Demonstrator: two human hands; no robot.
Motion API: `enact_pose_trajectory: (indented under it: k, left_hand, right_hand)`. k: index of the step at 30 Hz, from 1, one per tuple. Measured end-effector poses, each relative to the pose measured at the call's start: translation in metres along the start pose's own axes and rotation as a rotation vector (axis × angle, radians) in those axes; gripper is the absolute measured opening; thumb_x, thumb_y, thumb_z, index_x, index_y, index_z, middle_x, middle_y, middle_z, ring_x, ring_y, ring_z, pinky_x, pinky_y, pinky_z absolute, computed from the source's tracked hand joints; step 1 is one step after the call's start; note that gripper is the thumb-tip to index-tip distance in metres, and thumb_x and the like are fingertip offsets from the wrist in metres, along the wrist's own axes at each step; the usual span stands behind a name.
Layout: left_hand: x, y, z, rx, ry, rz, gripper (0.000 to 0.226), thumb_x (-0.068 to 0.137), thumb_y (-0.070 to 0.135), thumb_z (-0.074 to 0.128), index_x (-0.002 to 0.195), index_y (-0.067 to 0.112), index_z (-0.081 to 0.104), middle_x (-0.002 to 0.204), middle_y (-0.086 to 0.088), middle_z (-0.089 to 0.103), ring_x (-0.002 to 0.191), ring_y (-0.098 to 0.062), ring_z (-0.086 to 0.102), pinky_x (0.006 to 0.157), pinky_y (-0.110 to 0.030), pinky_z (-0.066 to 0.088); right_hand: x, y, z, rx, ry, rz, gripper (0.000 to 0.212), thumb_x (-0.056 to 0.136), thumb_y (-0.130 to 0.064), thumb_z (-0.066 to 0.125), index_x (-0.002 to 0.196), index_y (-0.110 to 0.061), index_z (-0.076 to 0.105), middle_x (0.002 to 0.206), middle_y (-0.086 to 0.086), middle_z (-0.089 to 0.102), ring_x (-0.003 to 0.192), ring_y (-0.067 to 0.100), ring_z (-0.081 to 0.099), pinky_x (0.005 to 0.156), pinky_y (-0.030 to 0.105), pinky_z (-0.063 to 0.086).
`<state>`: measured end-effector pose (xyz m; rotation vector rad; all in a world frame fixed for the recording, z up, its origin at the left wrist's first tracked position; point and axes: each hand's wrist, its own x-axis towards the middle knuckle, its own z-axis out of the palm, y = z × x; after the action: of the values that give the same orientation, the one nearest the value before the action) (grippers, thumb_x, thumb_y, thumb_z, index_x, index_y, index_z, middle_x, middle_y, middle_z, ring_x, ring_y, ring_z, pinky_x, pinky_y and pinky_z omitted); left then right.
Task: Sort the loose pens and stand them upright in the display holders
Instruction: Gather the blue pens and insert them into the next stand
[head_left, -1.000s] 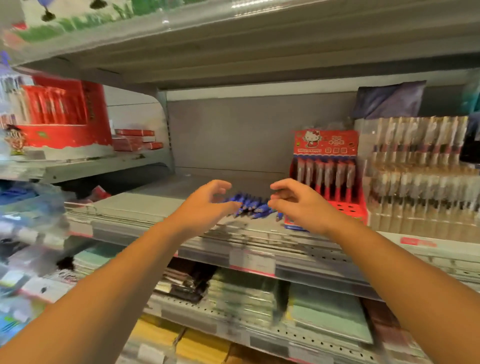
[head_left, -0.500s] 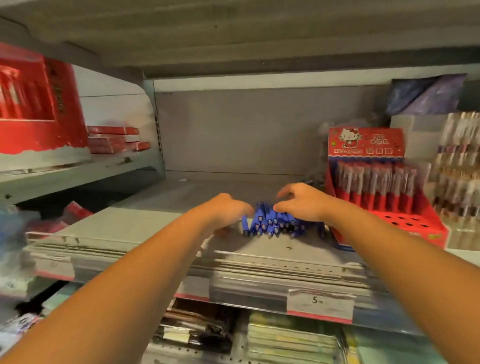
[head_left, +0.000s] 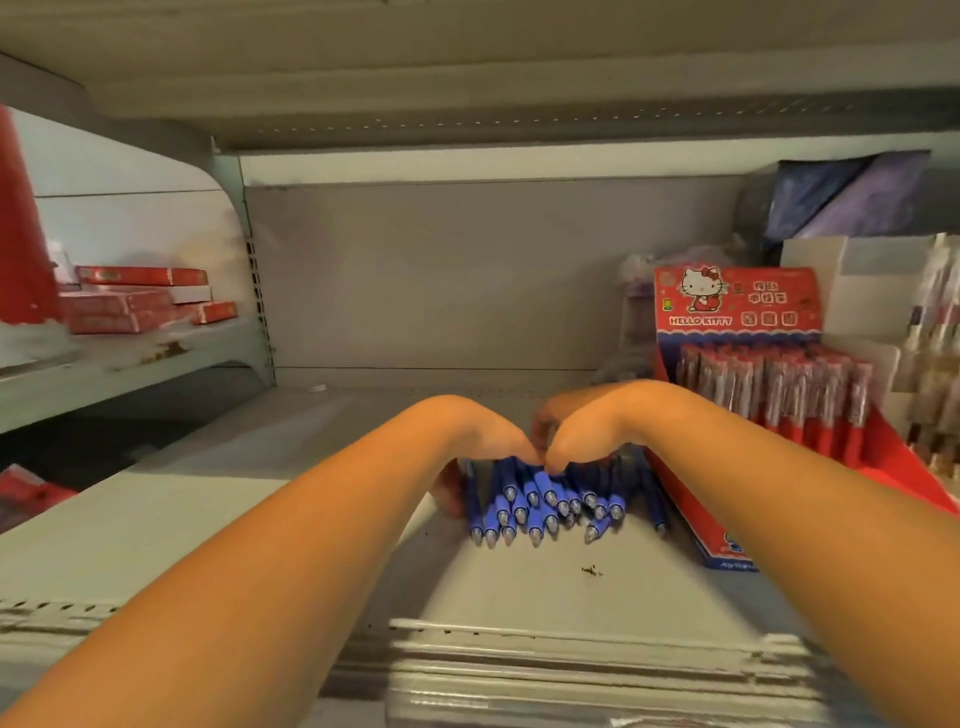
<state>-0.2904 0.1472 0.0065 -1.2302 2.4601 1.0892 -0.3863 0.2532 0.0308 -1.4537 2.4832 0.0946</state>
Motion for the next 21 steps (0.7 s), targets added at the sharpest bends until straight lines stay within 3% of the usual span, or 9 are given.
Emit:
enact_pose_trajectory:
  k: [3,7,10,13,16,19,20,21]
  left_hand:
    - [0.007,0.003,0.001,0.071,-0.036,0.008,0.067,0.081,0.064,0.067,0.113,0.012,0.04,0.096,-0.015,0.052,0.078,-0.032,0.066,0.069,-0.041,0.057]
    - [0.015,0.0,-0.001,0.104,-0.093,0.054,0.067,0.079,0.066,0.068,0.105,0.006,0.05,0.104,-0.015,0.061,0.082,-0.029,0.068,0.067,-0.038,0.056]
    - [0.018,-0.004,-0.004,0.122,-0.152,0.114,0.046,0.086,0.058,0.062,0.086,0.012,0.058,0.072,-0.007,0.071,0.064,-0.02,0.067,0.067,-0.029,0.053]
    - [0.021,-0.009,-0.001,0.189,-0.177,0.169,0.037,0.089,0.05,0.055,0.079,0.014,0.059,0.052,-0.001,0.065,0.044,-0.015,0.06,0.059,-0.023,0.047]
    - [0.029,-0.012,0.001,0.195,-0.166,0.205,0.043,0.088,0.056,0.059,0.082,0.014,0.056,0.07,-0.004,0.063,0.054,-0.017,0.058,0.056,-0.025,0.046]
    - [0.036,-0.012,0.006,0.221,-0.136,0.317,0.055,0.09,0.064,0.054,0.116,0.015,0.056,0.109,-0.006,0.058,0.086,-0.022,0.056,0.072,-0.033,0.045]
    - [0.033,-0.011,0.008,0.236,-0.146,0.351,0.055,0.093,0.062,0.05,0.124,0.017,0.054,0.113,-0.006,0.057,0.088,-0.02,0.058,0.074,-0.031,0.045]
    - [0.031,-0.01,0.009,0.234,-0.166,0.358,0.05,0.096,0.058,0.047,0.119,0.016,0.061,0.105,-0.006,0.061,0.079,-0.016,0.063,0.067,-0.025,0.048]
  right_hand:
    - [0.0,0.0,-0.001,0.016,-0.015,0.024,0.036,0.088,-0.027,0.069,0.122,-0.019,0.057,0.12,0.006,0.061,0.107,0.027,0.061,0.092,0.04,0.054]
    - [-0.006,-0.006,0.001,0.036,0.014,0.075,0.041,0.085,-0.027,0.074,0.122,-0.023,0.057,0.11,0.0,0.062,0.099,0.023,0.062,0.07,0.027,0.05]
    - [-0.005,-0.015,0.005,0.046,0.036,0.127,0.043,0.083,-0.029,0.076,0.121,-0.022,0.058,0.104,-0.004,0.062,0.092,0.02,0.06,0.071,0.028,0.05]
    - [-0.004,-0.022,0.01,0.117,0.069,0.161,0.044,0.079,-0.024,0.078,0.12,-0.021,0.062,0.109,0.0,0.067,0.09,0.02,0.064,0.077,0.031,0.056]
    - [-0.006,-0.024,0.015,0.172,0.103,0.196,0.049,0.078,-0.019,0.077,0.124,-0.023,0.06,0.114,-0.002,0.067,0.1,0.02,0.064,0.086,0.033,0.055]
    - [-0.008,-0.018,0.023,0.251,0.153,0.222,0.05,0.078,-0.017,0.077,0.125,-0.023,0.06,0.118,-0.001,0.065,0.105,0.021,0.063,0.093,0.035,0.054]
    - [-0.009,-0.016,0.025,0.275,0.173,0.225,0.05,0.078,-0.018,0.078,0.124,-0.023,0.06,0.118,-0.002,0.065,0.105,0.021,0.063,0.093,0.035,0.054]
    - [-0.01,-0.014,0.027,0.289,0.19,0.222,0.049,0.078,-0.019,0.078,0.123,-0.024,0.06,0.117,-0.002,0.065,0.105,0.02,0.063,0.092,0.034,0.054]
